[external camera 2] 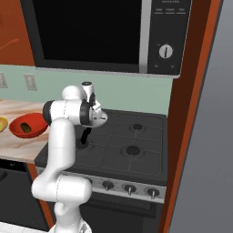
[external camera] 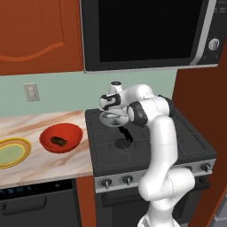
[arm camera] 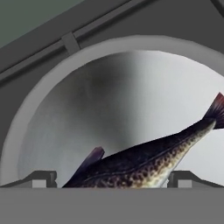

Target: Place the fish on the plate and place the sweet potato on the same plate.

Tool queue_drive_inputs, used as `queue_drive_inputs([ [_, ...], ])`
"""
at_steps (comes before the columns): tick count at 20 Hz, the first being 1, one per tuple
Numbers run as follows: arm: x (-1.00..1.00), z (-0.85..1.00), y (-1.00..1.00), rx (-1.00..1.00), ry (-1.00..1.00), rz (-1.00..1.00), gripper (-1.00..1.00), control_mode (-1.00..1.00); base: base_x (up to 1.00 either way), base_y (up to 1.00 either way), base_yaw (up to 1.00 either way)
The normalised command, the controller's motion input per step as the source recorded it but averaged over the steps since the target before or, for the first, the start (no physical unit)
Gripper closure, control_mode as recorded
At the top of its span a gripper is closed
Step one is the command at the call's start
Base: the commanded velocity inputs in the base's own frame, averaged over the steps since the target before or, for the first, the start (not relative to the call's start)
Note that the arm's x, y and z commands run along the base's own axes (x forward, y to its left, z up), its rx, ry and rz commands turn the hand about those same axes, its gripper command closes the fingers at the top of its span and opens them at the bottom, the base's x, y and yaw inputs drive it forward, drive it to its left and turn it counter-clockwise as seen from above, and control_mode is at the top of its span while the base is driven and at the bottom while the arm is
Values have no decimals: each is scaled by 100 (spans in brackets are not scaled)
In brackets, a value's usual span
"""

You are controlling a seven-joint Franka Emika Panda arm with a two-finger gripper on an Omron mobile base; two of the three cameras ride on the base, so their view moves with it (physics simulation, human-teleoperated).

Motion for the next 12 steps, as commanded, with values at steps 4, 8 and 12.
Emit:
queue_drive_inputs([
  [4, -3, -25, 8, 0, 6, -3, 100, -100, 0, 0, 0],
  [8, -6, -33, 6, 2, 11, -5, 100, -100, 0, 0, 0],
  [12, -11, -38, 11, 1, 5, -8, 100, -100, 0, 0, 0],
])
